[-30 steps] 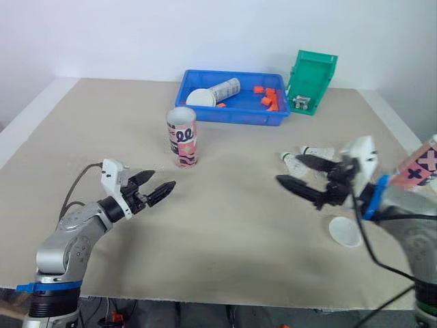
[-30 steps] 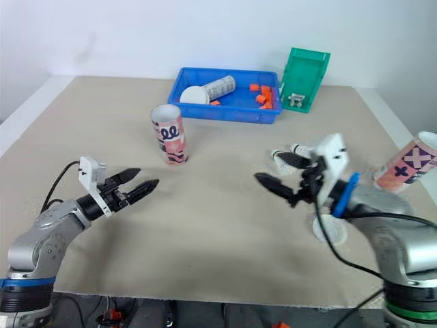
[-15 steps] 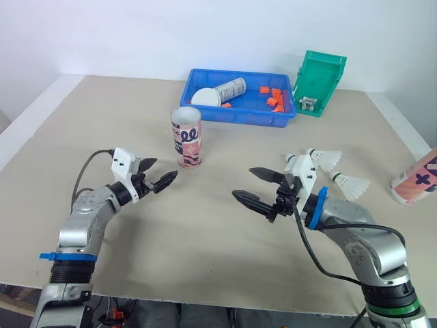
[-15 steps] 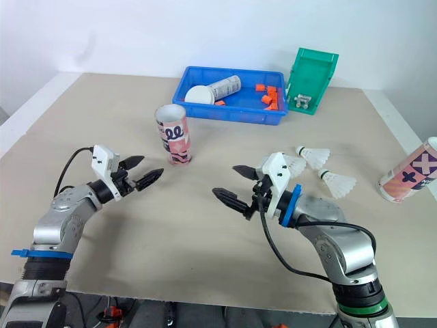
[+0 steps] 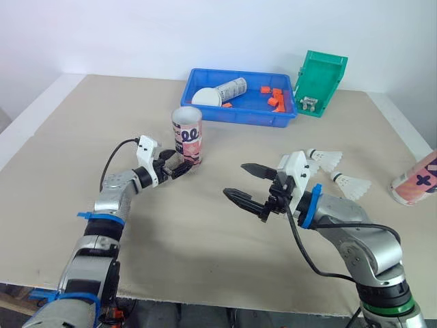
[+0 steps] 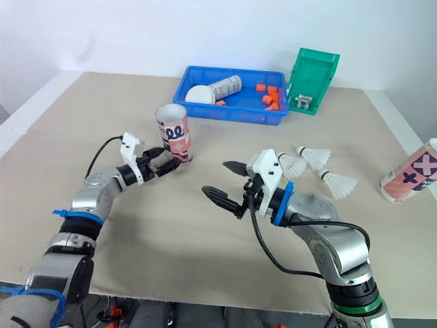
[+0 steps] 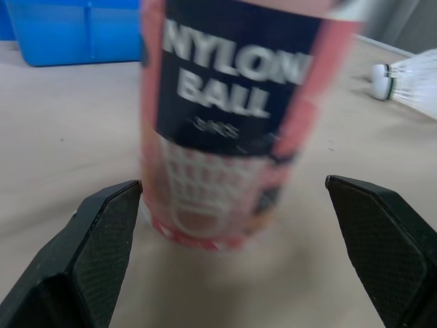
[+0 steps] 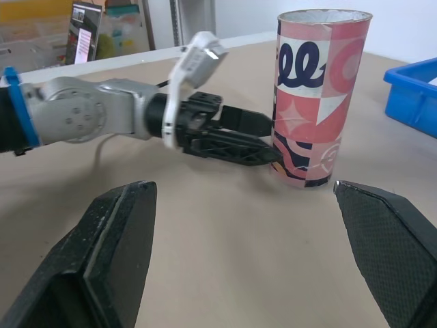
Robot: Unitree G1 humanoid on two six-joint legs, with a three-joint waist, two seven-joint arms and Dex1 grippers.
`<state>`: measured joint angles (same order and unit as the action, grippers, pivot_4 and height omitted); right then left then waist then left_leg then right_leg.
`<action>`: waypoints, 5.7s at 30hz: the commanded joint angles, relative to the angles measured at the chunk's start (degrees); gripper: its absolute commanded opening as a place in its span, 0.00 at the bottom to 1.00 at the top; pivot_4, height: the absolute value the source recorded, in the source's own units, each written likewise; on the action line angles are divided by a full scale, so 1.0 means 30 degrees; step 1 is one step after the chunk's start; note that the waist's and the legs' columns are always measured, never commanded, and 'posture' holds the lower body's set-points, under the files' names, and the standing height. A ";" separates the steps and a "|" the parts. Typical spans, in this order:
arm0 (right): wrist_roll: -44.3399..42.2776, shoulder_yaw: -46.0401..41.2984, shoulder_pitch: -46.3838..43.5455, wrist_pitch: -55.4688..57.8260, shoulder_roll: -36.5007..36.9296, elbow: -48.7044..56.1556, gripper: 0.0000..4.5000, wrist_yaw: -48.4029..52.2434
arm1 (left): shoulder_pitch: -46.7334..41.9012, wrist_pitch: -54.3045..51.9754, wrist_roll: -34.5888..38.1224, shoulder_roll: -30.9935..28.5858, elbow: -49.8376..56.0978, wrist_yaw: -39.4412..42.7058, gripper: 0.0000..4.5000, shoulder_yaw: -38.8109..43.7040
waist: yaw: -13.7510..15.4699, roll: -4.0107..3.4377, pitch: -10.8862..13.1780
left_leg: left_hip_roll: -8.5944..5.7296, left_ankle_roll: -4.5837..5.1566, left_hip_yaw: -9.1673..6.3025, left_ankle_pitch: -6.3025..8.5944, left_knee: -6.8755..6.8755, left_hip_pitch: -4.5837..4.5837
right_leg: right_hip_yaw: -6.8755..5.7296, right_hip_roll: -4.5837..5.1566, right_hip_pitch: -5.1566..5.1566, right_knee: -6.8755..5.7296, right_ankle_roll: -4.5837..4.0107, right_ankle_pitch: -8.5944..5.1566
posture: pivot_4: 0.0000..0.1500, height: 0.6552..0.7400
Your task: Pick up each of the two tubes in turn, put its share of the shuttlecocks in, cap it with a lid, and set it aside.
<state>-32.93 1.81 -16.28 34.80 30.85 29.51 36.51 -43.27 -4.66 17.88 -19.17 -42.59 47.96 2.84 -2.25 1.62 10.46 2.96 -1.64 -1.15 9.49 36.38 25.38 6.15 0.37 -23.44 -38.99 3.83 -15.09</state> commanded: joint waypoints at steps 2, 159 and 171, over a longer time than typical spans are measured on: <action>-0.0227 -0.0957 0.0153 0.0027 0.0316 0.1121 0.99 -0.0333 | -0.1541 0.1747 -0.0642 0.0254 -0.2705 0.0246 1.00 0.0305 | -0.0016 0.0000 0.0000 | 0.0002 -0.0002 -0.0003 0.0002 -0.0013 0.0003 | -0.0003 -0.0004 -0.0009 0.0000 -0.0007 -0.0010 | 1.00 0.57; 0.3179 -1.2945 0.6047 -0.0361 0.6421 -0.6643 0.93 0.5645 | 0.4389 -0.5106 -0.1755 -1.0857 1.3060 1.3858 0.71 -0.4793 | 0.0228 -0.0172 -0.0049 | 0.0053 0.0009 0.0086 0.0051 0.0051 -0.0104 | -0.0005 0.0022 0.0053 -0.0074 -0.0158 -0.0120 | 1.00 0.57; 0.2826 -1.0971 0.4709 -0.0817 0.6127 -0.9928 0.93 0.5497 | 0.4763 -0.5254 -0.1626 -1.0812 1.3467 1.3490 0.71 -0.4568 | 0.0159 -0.0204 -0.0066 | 0.0010 0.0033 0.0165 0.0036 0.0050 -0.0098 | 0.0067 0.0068 0.0043 -0.0059 -0.0098 -0.0106 | 1.00 0.57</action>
<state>-23.96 -31.57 -0.96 33.19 49.12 -0.03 53.35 -29.75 -20.20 12.81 -52.05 -3.30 88.86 -10.20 -1.77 1.01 10.26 2.99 -1.55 -0.65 9.60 36.53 25.09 6.36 0.58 -23.31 -39.16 3.54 -15.40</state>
